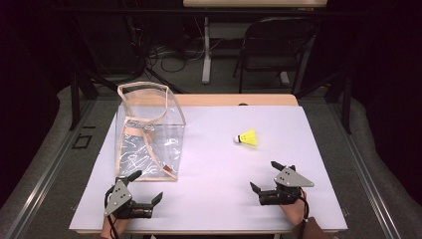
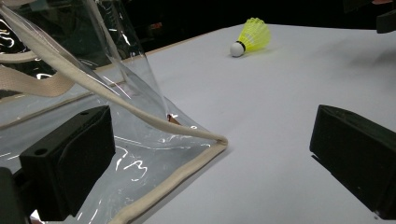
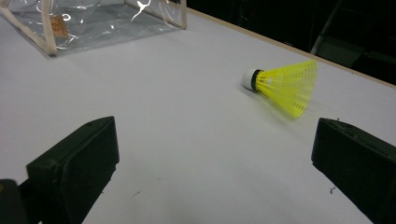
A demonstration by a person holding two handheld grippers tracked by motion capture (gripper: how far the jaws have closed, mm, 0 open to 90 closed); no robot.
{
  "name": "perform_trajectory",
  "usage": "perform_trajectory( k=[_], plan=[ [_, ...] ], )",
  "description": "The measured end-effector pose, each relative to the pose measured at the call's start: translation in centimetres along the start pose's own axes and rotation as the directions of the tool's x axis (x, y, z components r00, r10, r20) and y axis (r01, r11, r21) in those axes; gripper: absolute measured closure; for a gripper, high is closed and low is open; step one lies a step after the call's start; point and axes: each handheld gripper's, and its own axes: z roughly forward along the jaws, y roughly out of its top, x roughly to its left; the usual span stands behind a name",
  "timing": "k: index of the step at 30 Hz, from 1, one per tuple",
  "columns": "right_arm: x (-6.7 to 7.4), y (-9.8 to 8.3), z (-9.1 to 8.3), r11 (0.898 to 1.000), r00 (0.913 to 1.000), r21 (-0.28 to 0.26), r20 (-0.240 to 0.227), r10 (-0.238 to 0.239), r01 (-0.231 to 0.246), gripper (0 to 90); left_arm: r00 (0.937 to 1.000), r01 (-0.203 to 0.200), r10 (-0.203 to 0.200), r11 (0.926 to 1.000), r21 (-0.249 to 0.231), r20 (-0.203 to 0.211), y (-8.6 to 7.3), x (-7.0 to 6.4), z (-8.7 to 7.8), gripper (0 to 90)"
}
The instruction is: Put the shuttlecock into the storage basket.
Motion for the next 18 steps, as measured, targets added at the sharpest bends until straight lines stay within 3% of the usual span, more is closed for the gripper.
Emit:
perform_trajectory(
  k=[5,18],
  plan=[
    [-0.5,0.1,0.7,0.999,0.9997,0.021,-0.010,0.025,-0.024,0.0,1.0000,-0.008,0.008,1.0000,0.000,0.005,0.1,-0.1,0.1,0.1],
    [-1.1,0.8,1.9,0.996,0.9990,0.078,-0.030,0.034,-0.031,0.0,0.9997,-0.023,0.023,0.9997,-0.005,0.002,0.3,-0.3,-0.2,0.0]
  ],
)
